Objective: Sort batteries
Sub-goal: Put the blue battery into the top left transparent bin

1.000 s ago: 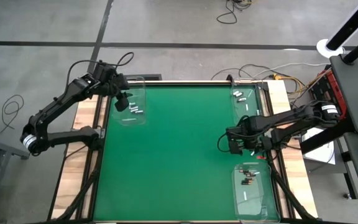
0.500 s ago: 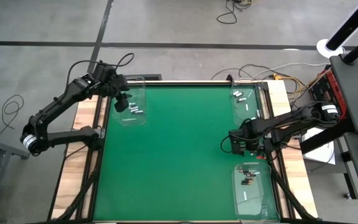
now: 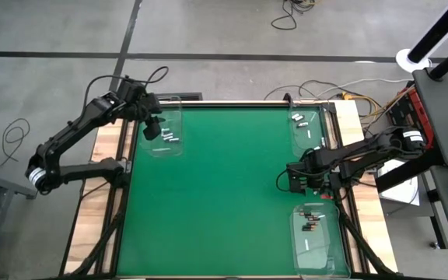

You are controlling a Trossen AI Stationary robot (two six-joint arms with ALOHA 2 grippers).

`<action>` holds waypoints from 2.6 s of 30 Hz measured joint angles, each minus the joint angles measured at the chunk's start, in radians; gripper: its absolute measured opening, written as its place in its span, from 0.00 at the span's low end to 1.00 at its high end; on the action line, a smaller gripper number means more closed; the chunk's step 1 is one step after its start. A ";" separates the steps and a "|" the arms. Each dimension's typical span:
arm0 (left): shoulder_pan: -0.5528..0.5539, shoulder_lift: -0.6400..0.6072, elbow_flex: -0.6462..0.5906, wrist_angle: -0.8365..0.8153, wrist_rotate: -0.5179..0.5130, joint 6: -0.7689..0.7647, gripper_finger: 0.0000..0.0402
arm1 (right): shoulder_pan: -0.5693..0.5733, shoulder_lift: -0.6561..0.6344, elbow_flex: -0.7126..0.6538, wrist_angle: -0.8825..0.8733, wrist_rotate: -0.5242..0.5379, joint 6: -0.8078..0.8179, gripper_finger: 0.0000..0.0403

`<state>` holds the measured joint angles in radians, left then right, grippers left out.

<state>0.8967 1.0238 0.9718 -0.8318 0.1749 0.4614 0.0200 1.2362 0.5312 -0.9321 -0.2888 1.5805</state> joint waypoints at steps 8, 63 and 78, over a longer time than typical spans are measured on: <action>0.000 0.022 0.000 0.003 0.000 0.000 0.34 | 0.000 0.000 0.011 -0.005 0.044 -0.033 0.73; 0.000 0.030 0.000 0.017 0.001 -0.003 0.34 | -0.001 0.035 0.011 0.116 -0.010 -0.076 0.22; 0.000 -0.176 0.000 0.201 0.300 -0.086 0.34 | 0.000 0.057 0.041 0.114 -0.001 -0.113 0.06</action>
<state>0.8967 0.8476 0.9714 -0.6308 0.4752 0.3757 0.0197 1.2930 0.5725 -0.8179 -0.2900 1.4674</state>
